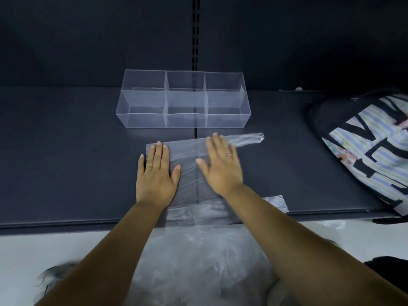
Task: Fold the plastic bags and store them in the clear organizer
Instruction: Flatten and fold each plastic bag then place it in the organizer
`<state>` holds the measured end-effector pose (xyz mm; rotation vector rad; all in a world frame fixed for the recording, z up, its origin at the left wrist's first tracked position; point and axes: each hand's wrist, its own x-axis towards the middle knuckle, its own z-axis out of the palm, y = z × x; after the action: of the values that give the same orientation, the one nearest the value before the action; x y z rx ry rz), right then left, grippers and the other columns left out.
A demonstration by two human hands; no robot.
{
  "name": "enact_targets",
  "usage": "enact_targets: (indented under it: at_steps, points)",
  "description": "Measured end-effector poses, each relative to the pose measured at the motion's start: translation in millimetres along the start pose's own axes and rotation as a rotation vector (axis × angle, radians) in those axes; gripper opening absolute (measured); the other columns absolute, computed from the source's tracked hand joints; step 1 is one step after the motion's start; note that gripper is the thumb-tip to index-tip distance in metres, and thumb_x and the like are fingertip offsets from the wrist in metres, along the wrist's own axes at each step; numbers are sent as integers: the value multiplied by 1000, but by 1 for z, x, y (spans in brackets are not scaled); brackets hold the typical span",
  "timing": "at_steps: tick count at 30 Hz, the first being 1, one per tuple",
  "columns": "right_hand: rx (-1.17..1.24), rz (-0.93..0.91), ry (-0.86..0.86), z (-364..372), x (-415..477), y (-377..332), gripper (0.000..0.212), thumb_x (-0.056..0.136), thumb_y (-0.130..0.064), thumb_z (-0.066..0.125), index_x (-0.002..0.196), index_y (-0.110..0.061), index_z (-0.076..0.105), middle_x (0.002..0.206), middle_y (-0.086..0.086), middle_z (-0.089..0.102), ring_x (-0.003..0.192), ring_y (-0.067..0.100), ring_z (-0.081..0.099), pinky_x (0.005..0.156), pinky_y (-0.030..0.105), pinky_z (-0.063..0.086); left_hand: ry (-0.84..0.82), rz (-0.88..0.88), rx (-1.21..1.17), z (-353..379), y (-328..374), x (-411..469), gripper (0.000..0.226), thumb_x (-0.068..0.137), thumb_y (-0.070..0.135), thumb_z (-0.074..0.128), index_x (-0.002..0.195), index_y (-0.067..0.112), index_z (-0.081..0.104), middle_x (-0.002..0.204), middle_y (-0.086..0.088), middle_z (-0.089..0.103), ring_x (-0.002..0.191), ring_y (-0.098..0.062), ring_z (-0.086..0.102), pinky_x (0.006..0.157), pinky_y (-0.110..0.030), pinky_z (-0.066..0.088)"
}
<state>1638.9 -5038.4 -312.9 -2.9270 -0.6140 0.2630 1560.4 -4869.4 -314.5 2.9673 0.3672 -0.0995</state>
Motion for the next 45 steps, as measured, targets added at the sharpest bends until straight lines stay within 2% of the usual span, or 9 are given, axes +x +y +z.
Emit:
enact_targets:
  at_steps: [10, 14, 17, 20, 25, 30, 35, 39, 45]
  points:
    - [-45, 497, 81, -27, -23, 124, 70, 100, -48, 23, 152, -4, 7, 161, 12, 3, 148, 25, 1, 119, 47, 0, -90, -16, 57, -5, -2, 0, 75, 94, 56, 5, 152, 10, -5, 161, -8, -10, 147, -21, -12, 118, -45, -10]
    - [75, 75, 275, -33, -61, 63, 66, 96, -39, 45, 147, 0, 29, 155, 19, 24, 145, 33, 20, 118, 49, 13, 33, 229, -33, -19, 0, -32, 77, 96, 59, 11, 150, 6, 22, 159, -12, 16, 148, -25, 11, 119, -43, -1]
    - [160, -340, 75, -13, -114, 6, 80, 89, -57, 47, 149, -7, 29, 157, 10, 22, 147, 23, 17, 120, 42, 9, 13, 545, -9, -13, -7, -88, 81, 90, 63, 34, 141, 1, 42, 150, -15, 37, 140, -30, 32, 114, -46, 17]
    - [36, -368, -42, -1, -140, -10, 83, 79, -44, 69, 146, -9, 36, 155, 8, 29, 143, 25, 28, 118, 45, 17, -53, 609, 138, -12, -25, -121, 66, 80, 31, 66, 137, 3, 49, 145, -13, 46, 134, -29, 43, 111, -48, 34]
    - [78, -303, 205, -13, -142, -1, 50, 55, -16, 89, 102, -11, 72, 110, 7, 69, 93, 28, 68, 78, 40, 55, 214, 598, -26, -27, -40, -124, 53, 60, -17, 57, 107, 4, 73, 113, -13, 70, 99, -28, 69, 83, -49, 55]
    - [209, -194, 163, -38, -140, 32, 7, 78, -8, 74, 76, -12, 69, 84, 3, 69, 75, 28, 64, 71, 37, 49, 89, 391, -245, -65, -40, -114, 17, 87, 13, 61, 78, 7, 74, 78, -7, 72, 74, -25, 69, 66, -29, 51]
    - [639, 127, -76, -82, -121, 84, 17, 87, -20, 68, 73, -9, 67, 76, 3, 70, 73, 12, 60, 71, 17, 44, -251, -95, -782, -94, -60, -85, 10, 82, 28, 74, 84, 18, 76, 80, 17, 70, 73, 11, 61, 67, -3, 40]
    - [946, 209, -140, -105, -99, 104, 18, 90, -16, 64, 75, -7, 67, 71, 8, 66, 68, 14, 59, 78, 22, 45, -316, -276, -985, -103, -71, -61, 5, 84, 33, 71, 85, 28, 73, 95, 16, 68, 91, 4, 59, 86, -18, 40]
    - [1092, 377, -39, -96, -45, 102, 23, 92, -12, 61, 69, -11, 62, 61, -4, 61, 59, 4, 53, 67, 16, 44, -157, -423, -1091, -87, -69, -15, 12, 89, 21, 67, 78, 22, 71, 80, 7, 70, 75, -4, 63, 84, -24, 48]
